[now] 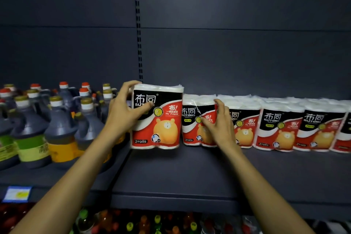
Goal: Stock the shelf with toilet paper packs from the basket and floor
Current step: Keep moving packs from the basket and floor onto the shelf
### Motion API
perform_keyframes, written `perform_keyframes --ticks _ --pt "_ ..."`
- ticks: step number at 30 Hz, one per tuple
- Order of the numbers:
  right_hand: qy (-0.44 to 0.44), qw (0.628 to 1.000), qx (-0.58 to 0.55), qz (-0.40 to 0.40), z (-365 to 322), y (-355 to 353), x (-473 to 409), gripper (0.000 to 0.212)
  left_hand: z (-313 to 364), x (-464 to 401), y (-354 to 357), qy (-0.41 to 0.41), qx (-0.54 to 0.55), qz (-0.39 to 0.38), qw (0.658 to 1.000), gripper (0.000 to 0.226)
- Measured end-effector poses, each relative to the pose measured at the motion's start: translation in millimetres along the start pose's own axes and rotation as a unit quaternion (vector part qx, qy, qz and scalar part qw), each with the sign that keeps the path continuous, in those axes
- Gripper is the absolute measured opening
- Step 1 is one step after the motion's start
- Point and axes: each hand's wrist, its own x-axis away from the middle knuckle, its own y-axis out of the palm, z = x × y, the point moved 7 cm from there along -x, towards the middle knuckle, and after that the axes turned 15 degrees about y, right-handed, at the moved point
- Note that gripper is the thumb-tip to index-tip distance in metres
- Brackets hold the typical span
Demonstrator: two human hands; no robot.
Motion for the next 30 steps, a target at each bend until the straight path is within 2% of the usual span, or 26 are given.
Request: perform_keyframes --ticks 4,8,15,19,25,30 --pt "0.02 0.993 0.107 0.045 7 6 -2 0.079 -17 -2 8 -0.001 0.018 -0.008 1.0 0.054" --pt "0.028 0.986 0.154 0.054 9 9 -4 0.083 -31 -3 14 -0.002 0.027 -0.012 1.0 0.056" --pt "0.046 0.976 0.204 0.068 6 5 -4 0.078 -53 -2 24 -0.024 0.013 -0.01 1.0 0.054" --pt "0.037 0.982 0.171 0.068 -2 -5 -8 0.079 -58 -6 30 -0.036 -0.003 -0.009 0.999 0.054" --pt "-0.02 0.995 0.056 0.076 -24 -48 -19 0.044 -73 -14 46 -0.042 -0.033 -0.028 0.998 0.053" --pt "-0.011 0.998 0.014 0.064 -19 -71 -27 0.034 -88 -9 65 -0.076 -0.021 -0.046 0.996 0.053"
